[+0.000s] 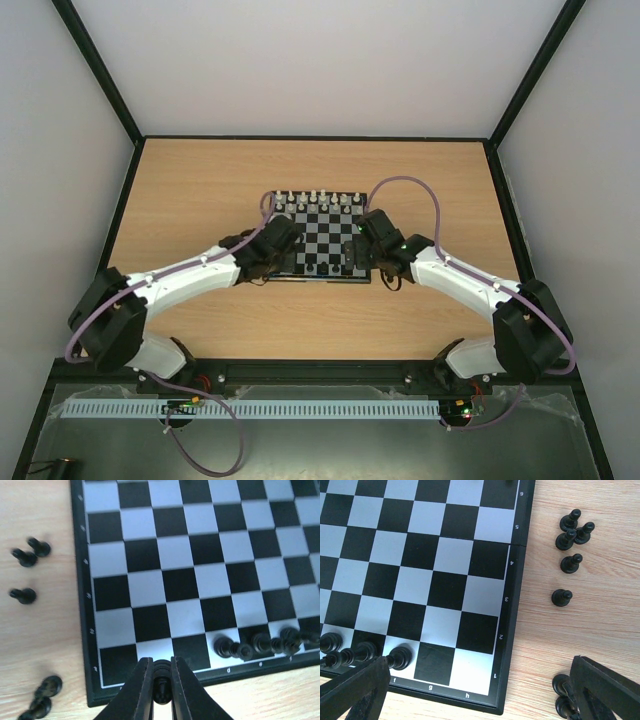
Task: Set up the chess pieces on the board
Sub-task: Place the chess piece on the chessboard.
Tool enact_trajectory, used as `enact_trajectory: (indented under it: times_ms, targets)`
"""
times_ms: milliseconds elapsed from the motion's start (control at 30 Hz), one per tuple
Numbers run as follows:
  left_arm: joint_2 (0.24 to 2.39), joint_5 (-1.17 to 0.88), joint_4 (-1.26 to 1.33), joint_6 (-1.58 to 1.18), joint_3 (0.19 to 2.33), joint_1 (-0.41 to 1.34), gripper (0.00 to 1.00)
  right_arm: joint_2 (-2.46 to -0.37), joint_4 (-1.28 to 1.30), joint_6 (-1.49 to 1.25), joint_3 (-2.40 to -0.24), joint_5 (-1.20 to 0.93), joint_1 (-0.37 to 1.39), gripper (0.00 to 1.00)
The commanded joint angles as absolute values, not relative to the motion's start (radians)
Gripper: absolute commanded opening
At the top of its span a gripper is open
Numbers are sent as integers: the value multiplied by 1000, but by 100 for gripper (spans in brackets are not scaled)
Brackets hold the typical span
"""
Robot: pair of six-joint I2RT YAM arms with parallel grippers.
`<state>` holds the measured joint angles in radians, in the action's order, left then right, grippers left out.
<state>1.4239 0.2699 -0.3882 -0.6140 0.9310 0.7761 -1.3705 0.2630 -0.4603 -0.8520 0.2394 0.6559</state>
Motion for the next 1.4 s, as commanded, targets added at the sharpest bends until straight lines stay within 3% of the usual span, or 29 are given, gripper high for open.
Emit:
enact_trajectory:
  times_ms: [0, 1100, 1367]
  targets:
    - [1482, 253, -424, -636, 943, 814, 5, -1352, 285, -463, -835, 259, 649, 99]
    - [1672, 248, -330, -633, 1009, 857, 5, -1367, 281, -457, -835, 252, 647, 99]
    - [1674, 245, -326, -634, 1013, 856, 11, -1374, 281, -456, -838, 250, 647, 99]
